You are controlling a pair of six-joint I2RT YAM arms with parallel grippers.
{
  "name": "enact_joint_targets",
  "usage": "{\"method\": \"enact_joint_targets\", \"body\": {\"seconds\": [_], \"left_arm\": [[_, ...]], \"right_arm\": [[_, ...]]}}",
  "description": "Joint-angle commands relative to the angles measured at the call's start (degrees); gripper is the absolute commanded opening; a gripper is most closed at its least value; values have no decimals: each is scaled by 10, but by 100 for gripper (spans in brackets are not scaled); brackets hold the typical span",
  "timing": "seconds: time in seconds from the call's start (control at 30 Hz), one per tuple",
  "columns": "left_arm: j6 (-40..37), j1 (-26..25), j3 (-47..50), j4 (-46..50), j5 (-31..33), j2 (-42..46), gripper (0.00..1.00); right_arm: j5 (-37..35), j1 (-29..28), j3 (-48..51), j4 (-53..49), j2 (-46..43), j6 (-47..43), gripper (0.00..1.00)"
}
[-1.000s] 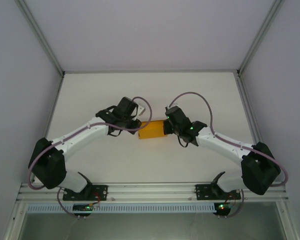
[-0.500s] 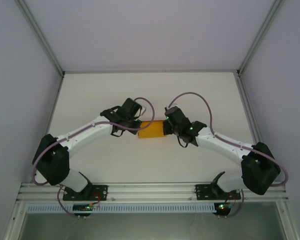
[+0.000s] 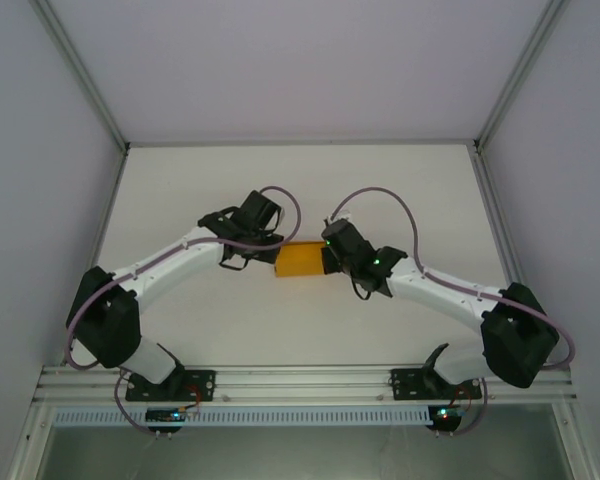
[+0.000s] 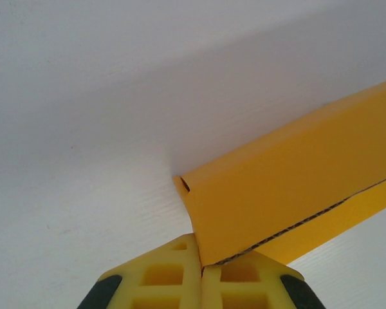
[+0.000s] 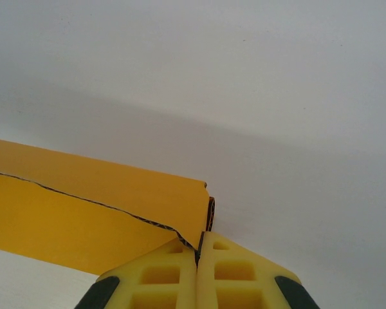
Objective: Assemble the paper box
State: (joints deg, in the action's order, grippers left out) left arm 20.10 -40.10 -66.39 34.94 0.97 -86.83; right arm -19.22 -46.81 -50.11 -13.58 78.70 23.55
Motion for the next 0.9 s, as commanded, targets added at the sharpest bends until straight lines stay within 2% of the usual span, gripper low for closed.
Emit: {"method": "enact_joint_targets", "body": {"seconds": [0.0, 0.3, 0.57, 0.67, 0.87], "left_arm": [[46, 13, -13, 26, -93, 12, 0], [71, 64, -19, 17, -227, 1, 0], [67, 86, -42, 39, -272, -25, 0], [54, 87, -59, 69, -235, -31, 0], [79, 72, -22, 31, -181, -44, 0]], "right_arm": [[-21, -16, 23, -38, 16, -7, 0], [-47, -30, 28, -43, 22, -13, 0], [-45, -30, 30, -41, 25, -13, 0], [-44, -30, 27, -46, 27, -14, 0], [-46, -30, 31, -34, 29, -11, 0]]}}
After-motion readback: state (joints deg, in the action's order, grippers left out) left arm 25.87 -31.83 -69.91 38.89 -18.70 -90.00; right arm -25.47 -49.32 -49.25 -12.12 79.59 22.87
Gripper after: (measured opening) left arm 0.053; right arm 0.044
